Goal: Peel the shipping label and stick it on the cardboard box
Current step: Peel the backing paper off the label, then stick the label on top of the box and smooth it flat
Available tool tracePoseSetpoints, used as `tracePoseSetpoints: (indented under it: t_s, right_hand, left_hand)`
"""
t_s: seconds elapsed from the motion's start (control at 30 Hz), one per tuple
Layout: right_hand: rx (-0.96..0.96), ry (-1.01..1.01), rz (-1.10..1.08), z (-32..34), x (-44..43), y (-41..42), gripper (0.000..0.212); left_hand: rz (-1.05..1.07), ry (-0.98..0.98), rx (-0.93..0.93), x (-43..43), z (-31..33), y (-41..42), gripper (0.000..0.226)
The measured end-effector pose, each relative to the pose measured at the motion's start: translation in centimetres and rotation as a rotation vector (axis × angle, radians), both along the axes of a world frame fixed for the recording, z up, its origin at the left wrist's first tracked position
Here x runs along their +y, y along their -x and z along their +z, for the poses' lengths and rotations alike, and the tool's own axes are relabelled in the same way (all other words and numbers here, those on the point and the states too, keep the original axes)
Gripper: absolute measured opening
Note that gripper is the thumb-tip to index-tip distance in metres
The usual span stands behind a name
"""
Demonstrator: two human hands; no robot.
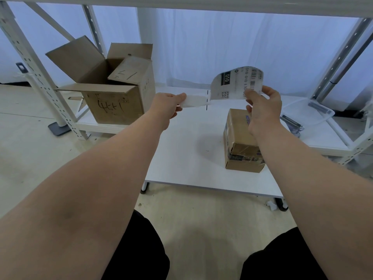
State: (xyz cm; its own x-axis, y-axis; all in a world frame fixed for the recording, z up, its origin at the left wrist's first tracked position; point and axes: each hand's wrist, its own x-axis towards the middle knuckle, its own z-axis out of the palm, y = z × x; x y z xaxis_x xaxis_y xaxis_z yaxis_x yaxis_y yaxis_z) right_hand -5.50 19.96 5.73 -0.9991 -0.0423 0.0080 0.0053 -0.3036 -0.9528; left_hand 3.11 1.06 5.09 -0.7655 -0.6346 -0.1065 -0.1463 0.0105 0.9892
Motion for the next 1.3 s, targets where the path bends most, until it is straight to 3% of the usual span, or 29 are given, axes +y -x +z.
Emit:
tracePoseSetpoints:
  t_s: [0.2,0.43,0.63,0.8,1.0,1.13,1.3]
  right_hand:
    - [0.0,-0.015,-0.028,-0.1,0.6,0.6,0.026]
    - [0.08,-0.116,0.067,-0.1,-0.3,0.5,0.015]
    - [0.175,-0.339,0.124,-1.7,-2.0,3.0,0.007]
    - [0.227,-0.441,0.172,-3.0,-3.2,4.6,0.019]
    - [0.242,-0.505,0.144,-4.3,-5.1,6.0,0.026]
    - [0.282,-0.557,0.187,-5.1,-5.5,5.9,0.034]
    - [0.33,-0.635,0.221,-5.8,-5.5,5.7,0.026]
  left_hand:
    - [0.056,0.043,0.011,-0.3,0.2,-0.1,0.023]
    - [0.001,0.312,-0.066,-0.7,-0.6,-0.4,0.016]
    - [0.002,0.481,-0.194,-3.8,-2.8,1.2,0.019]
    - [-0.017,0.485,-0.236,-5.8,-5.4,3.8,0.016]
    - [-0.146,0.405,-0.288,-6.2,-8.4,4.7,0.013]
    - [-0.304,0.458,-0.405,-6.7,-9.2,3.8,0.017]
    - [-0.451,0.541,-0.559,-6.5,-9.8,3.3,0.027]
